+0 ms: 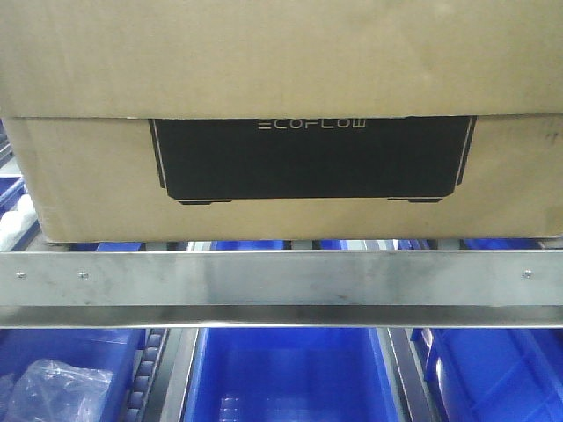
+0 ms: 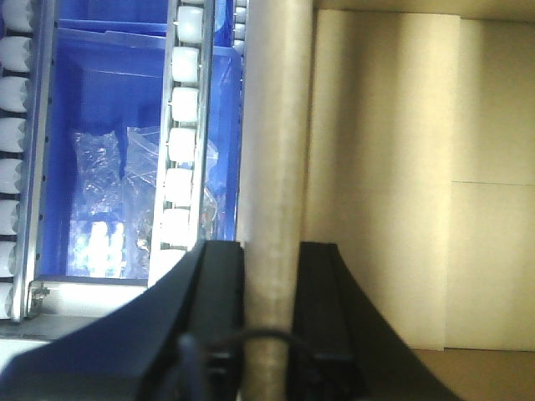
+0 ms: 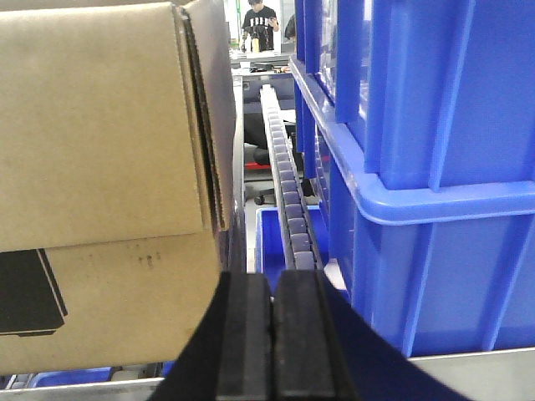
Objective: Grab box from left shelf to table start
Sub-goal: 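Close both grippers on the box's side walls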
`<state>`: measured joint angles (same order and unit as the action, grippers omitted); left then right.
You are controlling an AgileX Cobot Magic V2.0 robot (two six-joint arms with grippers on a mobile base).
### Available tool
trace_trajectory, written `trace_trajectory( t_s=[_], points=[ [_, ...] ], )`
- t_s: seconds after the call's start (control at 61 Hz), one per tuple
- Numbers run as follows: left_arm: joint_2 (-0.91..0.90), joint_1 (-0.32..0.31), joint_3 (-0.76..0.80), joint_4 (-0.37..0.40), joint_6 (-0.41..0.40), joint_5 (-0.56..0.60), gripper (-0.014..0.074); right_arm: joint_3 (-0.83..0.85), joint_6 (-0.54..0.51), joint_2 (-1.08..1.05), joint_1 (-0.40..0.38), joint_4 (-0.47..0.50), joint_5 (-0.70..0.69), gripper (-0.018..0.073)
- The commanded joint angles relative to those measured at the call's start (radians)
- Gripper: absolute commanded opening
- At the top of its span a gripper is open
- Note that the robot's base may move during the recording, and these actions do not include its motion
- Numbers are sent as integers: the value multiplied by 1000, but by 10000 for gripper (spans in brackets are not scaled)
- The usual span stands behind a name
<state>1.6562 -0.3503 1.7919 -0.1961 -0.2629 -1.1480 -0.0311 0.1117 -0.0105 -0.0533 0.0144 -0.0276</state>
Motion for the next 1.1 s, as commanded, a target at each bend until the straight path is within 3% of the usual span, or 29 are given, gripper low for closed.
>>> trace_trajectory(
  t_s=[0.0, 0.77, 0.967, 1.081],
  points=[
    [-43, -2, 34, 7, -5, 46, -85, 4, -10, -4, -6, -8, -91, 17],
    [-43, -2, 34, 7, -5, 46, -85, 8, -11, -4, -5, -14, -89, 17],
    [-43, -2, 34, 7, -5, 46, -85, 240, -10, 53, -5, -14, 287, 17],
    [-43, -2, 34, 7, -5, 46, -85, 379, -21, 140, -5, -14, 423, 17]
  ],
)
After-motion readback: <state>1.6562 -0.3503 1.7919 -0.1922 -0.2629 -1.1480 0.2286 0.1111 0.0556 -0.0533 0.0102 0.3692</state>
